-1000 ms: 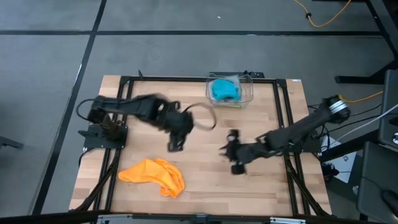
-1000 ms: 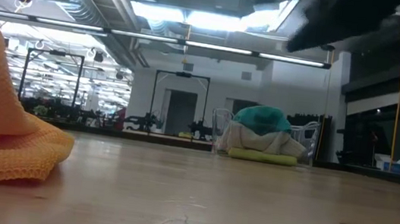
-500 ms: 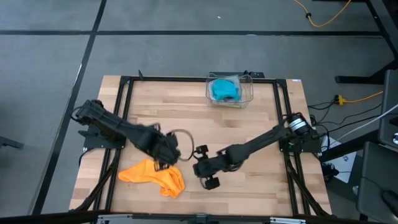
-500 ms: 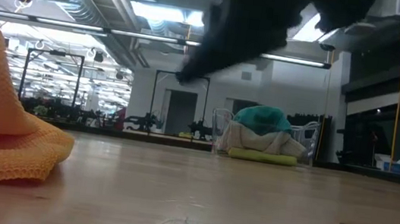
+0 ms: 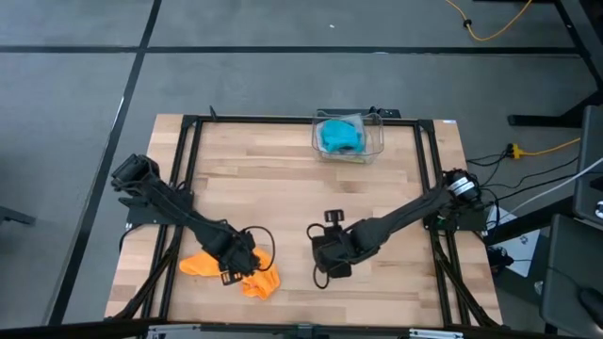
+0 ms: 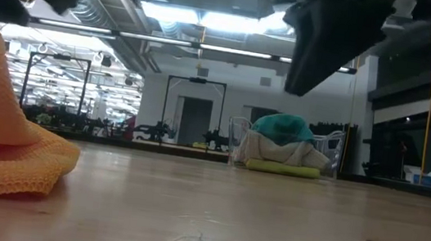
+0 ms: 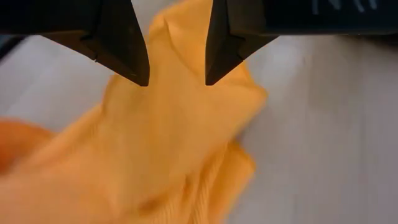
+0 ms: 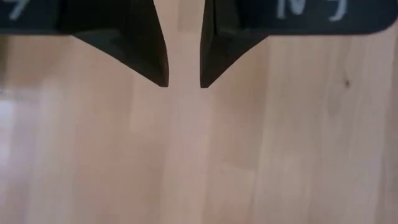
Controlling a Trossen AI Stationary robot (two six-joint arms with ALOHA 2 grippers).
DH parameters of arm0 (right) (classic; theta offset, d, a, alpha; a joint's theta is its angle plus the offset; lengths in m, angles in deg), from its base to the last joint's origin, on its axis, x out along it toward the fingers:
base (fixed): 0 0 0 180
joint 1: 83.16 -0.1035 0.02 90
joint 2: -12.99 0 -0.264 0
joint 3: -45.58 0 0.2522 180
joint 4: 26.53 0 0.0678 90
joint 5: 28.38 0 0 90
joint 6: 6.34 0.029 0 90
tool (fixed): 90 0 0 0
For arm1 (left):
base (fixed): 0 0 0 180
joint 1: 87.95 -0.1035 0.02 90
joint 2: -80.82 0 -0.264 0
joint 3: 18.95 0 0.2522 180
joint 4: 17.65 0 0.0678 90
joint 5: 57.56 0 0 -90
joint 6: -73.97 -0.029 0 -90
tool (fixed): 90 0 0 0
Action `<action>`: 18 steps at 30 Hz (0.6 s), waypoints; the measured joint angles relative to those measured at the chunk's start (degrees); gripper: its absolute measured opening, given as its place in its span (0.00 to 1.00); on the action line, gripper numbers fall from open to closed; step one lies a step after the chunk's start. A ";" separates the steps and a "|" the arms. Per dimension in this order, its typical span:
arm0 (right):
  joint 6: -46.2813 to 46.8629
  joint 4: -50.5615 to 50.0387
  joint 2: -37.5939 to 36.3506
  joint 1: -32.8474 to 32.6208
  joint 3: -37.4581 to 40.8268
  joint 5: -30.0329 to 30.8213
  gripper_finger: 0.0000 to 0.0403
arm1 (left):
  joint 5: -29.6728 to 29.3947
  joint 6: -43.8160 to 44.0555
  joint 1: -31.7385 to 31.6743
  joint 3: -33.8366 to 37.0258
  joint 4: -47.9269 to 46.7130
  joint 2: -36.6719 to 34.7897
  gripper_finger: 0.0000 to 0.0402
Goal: Fold microfiber towels
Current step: Fold the yellow microfiber towel
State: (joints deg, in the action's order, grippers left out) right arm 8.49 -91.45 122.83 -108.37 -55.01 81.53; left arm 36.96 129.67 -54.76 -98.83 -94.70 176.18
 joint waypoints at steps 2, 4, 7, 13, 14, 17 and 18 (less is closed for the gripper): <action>1.45 -1.58 -0.69 -0.71 0.00 2.42 0.23 | 1.84 1.12 1.44 -0.05 -0.50 -0.04 0.37; 2.08 -2.42 -0.79 -1.24 0.00 4.99 0.23 | 2.22 1.16 2.94 -0.05 -0.53 -0.04 0.37; 2.71 -3.20 -0.77 -1.54 0.02 7.45 0.23 | 2.08 1.16 5.03 -0.05 -0.33 -0.04 0.37; 2.95 -3.13 -0.77 -1.25 0.02 7.47 0.23 | -2.43 0.24 8.05 0.17 -0.18 -0.04 0.36; 2.92 -3.17 -0.77 -1.20 0.02 7.47 0.23 | -2.71 0.24 8.20 0.41 -0.02 -0.04 0.36; 2.90 -3.21 -0.77 -1.16 0.02 7.51 0.23 | -3.13 0.76 8.28 1.77 1.01 -0.04 0.36; 2.91 -3.36 -0.77 -1.16 0.02 7.51 0.23 | -3.19 0.76 8.28 2.26 1.75 -0.03 0.36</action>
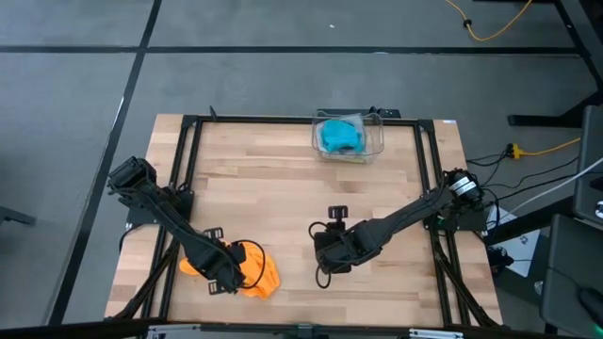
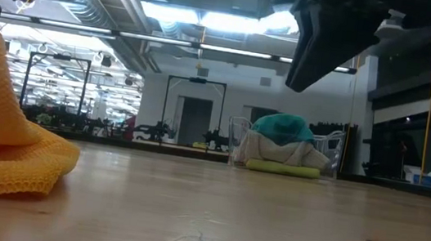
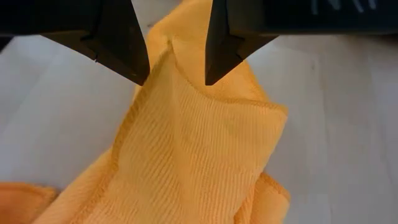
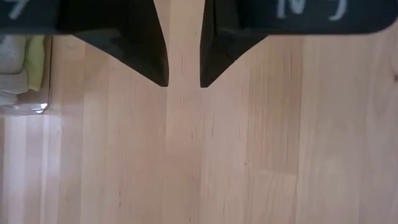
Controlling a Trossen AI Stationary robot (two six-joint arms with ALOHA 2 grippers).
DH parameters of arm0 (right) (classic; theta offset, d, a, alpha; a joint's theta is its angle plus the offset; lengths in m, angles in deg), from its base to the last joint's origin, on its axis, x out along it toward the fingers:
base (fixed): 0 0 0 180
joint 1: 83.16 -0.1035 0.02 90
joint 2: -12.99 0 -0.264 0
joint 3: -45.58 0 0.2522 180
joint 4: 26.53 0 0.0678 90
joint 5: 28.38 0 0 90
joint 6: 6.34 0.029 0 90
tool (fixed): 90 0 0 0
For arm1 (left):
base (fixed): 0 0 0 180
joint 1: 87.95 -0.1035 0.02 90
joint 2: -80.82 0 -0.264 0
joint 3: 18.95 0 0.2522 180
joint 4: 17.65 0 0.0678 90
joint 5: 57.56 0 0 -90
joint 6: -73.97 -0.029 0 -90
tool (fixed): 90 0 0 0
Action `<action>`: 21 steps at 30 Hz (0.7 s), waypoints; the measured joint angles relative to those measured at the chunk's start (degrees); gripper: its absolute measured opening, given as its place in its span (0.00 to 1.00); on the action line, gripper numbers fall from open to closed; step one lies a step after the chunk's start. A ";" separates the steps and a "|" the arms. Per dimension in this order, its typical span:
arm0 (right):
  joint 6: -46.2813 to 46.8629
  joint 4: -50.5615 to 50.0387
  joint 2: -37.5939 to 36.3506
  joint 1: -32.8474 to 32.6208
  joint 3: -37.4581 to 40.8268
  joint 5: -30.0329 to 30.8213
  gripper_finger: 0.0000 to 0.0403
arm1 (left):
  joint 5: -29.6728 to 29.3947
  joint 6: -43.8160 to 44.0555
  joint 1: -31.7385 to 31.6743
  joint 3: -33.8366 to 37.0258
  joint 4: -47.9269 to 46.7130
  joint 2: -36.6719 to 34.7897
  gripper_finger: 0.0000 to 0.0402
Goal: Fold microfiber towels
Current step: Fold the yellow microfiber towel
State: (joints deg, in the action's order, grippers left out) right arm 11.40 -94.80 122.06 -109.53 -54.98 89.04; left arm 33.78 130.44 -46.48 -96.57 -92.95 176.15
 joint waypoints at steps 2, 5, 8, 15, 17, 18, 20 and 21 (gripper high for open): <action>0.02 -0.40 0.00 0.00 0.00 0.00 0.23 | -0.18 0.04 -0.01 0.76 1.14 0.01 0.36; 0.02 -0.92 0.00 -0.02 0.00 -0.02 0.23 | -0.83 0.07 -0.09 1.71 3.21 0.01 0.36; 0.01 -0.88 0.00 -0.02 0.00 0.00 0.23 | -2.89 0.11 -0.07 2.55 4.45 0.01 0.36; -0.05 -0.90 0.00 -0.02 0.00 0.00 0.23 | -4.85 2.83 -0.09 4.62 4.95 0.01 0.32; -0.07 -1.05 0.00 -0.02 0.00 0.00 0.23 | -4.45 4.07 -0.09 4.55 4.56 0.03 0.25; -0.07 -1.30 0.00 -0.02 0.00 0.00 0.23 | -4.17 4.33 -0.12 4.17 3.75 0.04 0.19; -0.04 -1.84 -0.02 -0.02 0.00 0.00 0.23 | -3.74 4.11 -0.69 2.85 1.88 0.05 0.07; 0.13 -2.11 -0.05 -0.02 -0.01 0.00 0.23 | -3.94 3.23 -1.23 2.03 0.79 0.05 0.03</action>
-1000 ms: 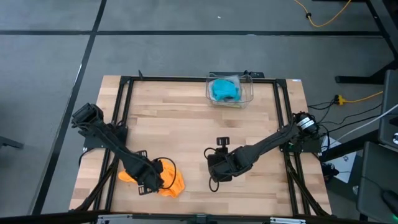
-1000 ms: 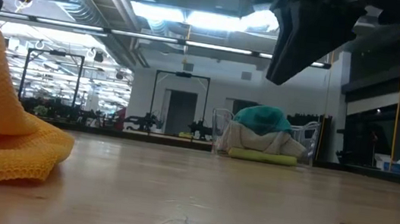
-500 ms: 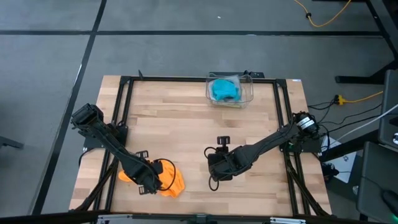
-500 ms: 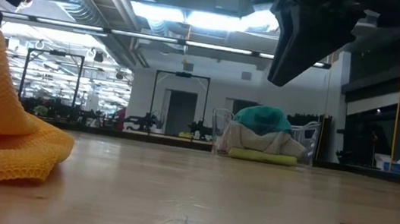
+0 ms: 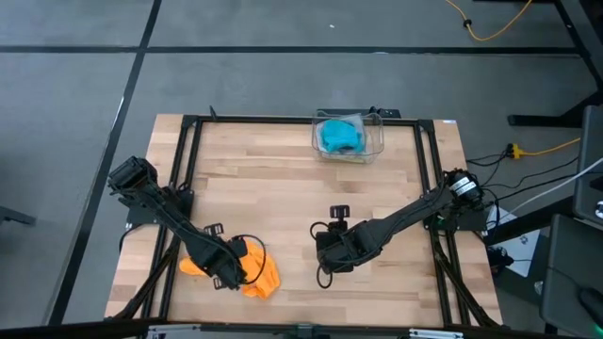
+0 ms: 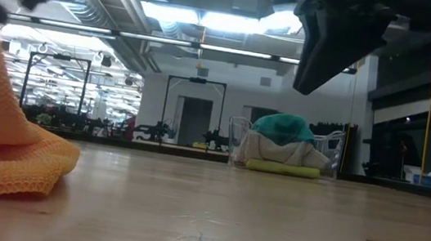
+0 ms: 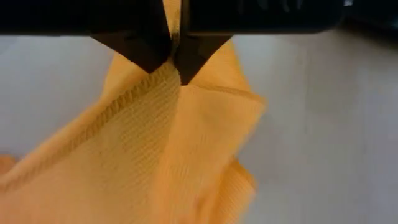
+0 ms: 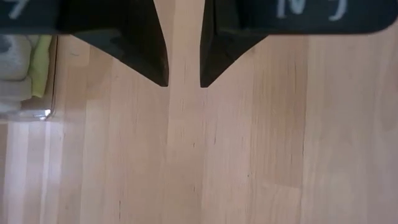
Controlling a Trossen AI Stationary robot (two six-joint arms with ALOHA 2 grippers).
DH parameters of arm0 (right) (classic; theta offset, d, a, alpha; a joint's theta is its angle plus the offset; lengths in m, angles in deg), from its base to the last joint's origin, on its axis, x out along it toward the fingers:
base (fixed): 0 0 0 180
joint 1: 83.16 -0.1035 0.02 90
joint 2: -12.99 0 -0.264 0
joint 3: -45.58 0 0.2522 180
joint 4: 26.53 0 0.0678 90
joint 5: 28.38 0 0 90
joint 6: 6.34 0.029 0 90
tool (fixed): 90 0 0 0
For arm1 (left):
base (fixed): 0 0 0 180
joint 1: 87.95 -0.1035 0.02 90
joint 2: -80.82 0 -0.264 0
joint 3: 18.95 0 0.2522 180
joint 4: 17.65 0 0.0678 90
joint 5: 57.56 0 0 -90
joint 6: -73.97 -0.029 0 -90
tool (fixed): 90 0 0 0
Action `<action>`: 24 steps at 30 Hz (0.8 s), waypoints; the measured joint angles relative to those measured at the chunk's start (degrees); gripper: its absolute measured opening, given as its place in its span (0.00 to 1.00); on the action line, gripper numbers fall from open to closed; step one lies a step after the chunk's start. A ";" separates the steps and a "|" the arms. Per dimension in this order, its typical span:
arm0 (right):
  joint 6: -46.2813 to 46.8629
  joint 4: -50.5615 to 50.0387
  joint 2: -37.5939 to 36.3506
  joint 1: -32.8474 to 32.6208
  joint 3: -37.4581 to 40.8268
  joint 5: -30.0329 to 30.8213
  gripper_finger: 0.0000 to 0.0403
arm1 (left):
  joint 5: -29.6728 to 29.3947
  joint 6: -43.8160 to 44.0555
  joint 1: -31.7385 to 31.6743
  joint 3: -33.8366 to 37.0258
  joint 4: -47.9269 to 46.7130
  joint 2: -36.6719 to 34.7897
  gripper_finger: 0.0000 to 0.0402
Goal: Fold microfiber towels
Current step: Fold the yellow microfiber towel
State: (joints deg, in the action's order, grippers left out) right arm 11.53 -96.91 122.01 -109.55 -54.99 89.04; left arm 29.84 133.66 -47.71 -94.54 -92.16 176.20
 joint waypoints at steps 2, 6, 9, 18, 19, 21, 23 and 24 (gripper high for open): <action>1.38 -2.62 -0.04 0.00 -0.70 0.17 0.23 | -2.58 -3.29 -1.45 -1.88 -2.35 0.00 0.02; 6.67 -9.83 -0.17 -0.32 -2.29 3.65 0.23 | -7.64 -15.06 -6.97 -6.59 -4.92 0.00 0.00; 11.87 -18.63 -0.17 -1.25 -3.78 7.46 0.23 | -12.41 -23.45 -12.58 -11.29 -8.33 0.00 0.00; 24.24 -30.79 -8.31 -5.85 -1.11 16.62 0.23 | -26.52 -50.27 -32.03 -31.77 -5.68 -0.02 0.00; 25.76 -30.93 -9.87 -6.64 -0.31 17.04 0.23 | -26.99 -51.68 -33.90 -34.22 -4.35 -0.02 0.00; 30.44 -33.05 -12.97 -8.09 2.04 18.64 0.23 | -27.51 -53.74 -37.04 -38.98 -1.99 0.00 0.00; 34.76 -33.01 -16.93 -9.45 5.46 22.97 0.23 | -27.66 -55.62 -38.91 -43.33 -0.17 0.00 0.00; 36.47 -33.18 -18.91 -10.07 7.64 24.95 0.23 | -27.30 -57.09 -39.33 -45.04 0.24 -0.03 0.00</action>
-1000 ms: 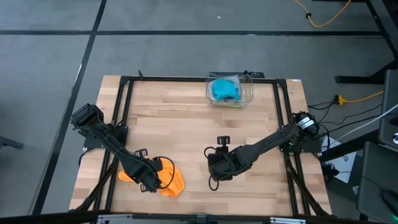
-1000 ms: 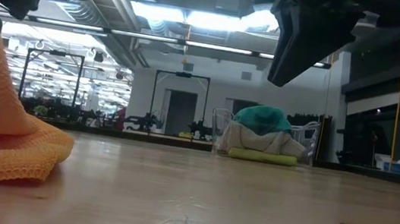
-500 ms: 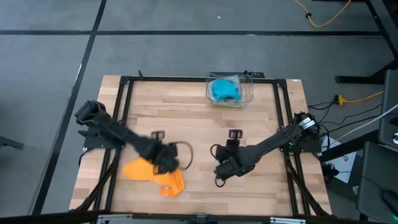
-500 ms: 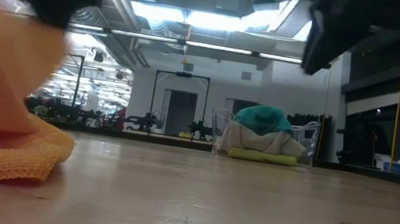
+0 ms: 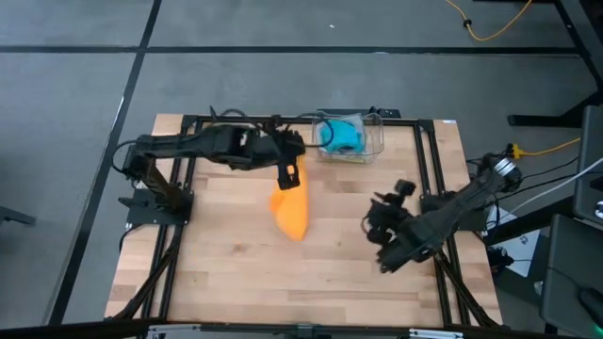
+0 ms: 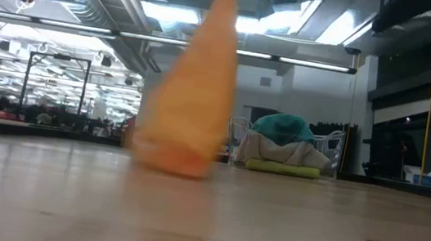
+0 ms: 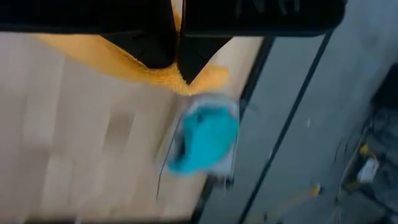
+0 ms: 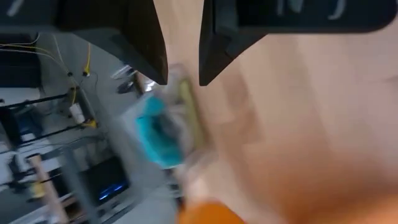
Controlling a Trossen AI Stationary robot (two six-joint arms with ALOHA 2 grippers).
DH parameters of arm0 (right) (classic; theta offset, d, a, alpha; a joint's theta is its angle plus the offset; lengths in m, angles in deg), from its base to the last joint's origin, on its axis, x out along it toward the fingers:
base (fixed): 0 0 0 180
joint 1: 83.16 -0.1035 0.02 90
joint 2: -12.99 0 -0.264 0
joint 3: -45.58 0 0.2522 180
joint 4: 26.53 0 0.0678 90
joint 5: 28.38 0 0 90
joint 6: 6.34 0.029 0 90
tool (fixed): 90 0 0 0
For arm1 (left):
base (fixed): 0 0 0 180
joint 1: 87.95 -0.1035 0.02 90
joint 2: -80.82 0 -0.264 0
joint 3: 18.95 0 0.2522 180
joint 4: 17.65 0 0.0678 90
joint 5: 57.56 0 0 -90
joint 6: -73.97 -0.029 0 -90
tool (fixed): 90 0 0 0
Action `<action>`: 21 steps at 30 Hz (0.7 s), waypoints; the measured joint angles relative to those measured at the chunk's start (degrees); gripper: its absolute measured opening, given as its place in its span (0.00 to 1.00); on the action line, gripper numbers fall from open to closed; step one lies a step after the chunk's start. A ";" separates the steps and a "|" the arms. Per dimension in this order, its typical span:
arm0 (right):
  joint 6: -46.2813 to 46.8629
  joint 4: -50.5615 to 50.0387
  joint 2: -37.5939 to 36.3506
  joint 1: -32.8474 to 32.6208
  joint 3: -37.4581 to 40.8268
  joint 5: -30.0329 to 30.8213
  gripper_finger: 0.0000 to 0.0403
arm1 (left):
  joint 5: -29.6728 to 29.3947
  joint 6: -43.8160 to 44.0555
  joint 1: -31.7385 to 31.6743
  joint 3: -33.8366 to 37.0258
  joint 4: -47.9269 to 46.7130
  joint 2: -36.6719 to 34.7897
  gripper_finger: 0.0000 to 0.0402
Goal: Fold microfiber towels
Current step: Fold the yellow microfiber towel
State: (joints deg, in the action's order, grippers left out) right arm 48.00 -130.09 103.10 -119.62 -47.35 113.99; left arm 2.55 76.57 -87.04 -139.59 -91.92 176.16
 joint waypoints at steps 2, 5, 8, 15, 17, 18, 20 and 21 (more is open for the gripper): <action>3.90 0.41 -3.84 -0.64 4.83 3.65 0.23 | 0.39 -1.41 0.31 -2.59 1.27 -0.03 0.00; 11.34 1.50 -9.05 -0.71 12.65 7.80 0.23 | -2.59 -0.33 2.27 -4.40 4.71 -0.01 0.00; 15.76 6.07 -12.77 -0.17 19.71 9.71 0.23 | -2.84 1.70 4.52 -4.33 4.83 -0.01 0.00; 11.23 23.90 -15.29 0.21 30.29 7.52 0.23 | 6.92 9.43 11.49 4.45 2.71 0.23 0.00; 7.05 29.44 -15.33 0.23 31.08 7.45 0.23 | 9.22 11.61 13.28 9.11 3.60 0.14 0.00; 4.67 32.52 -15.31 0.26 31.12 7.23 0.23 | 9.73 13.07 14.13 11.68 3.97 0.16 0.00; -1.72 40.14 -15.33 0.24 31.12 6.10 0.23 | 9.47 16.62 15.91 17.04 6.20 0.21 0.00; -5.59 44.50 -15.31 0.24 31.12 4.84 0.23 | 9.16 18.60 16.66 19.49 7.84 0.21 0.00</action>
State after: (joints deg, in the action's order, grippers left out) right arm 42.41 -85.59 87.79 -119.39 -16.23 118.83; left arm 11.70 95.17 -70.38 -120.10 -84.08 176.37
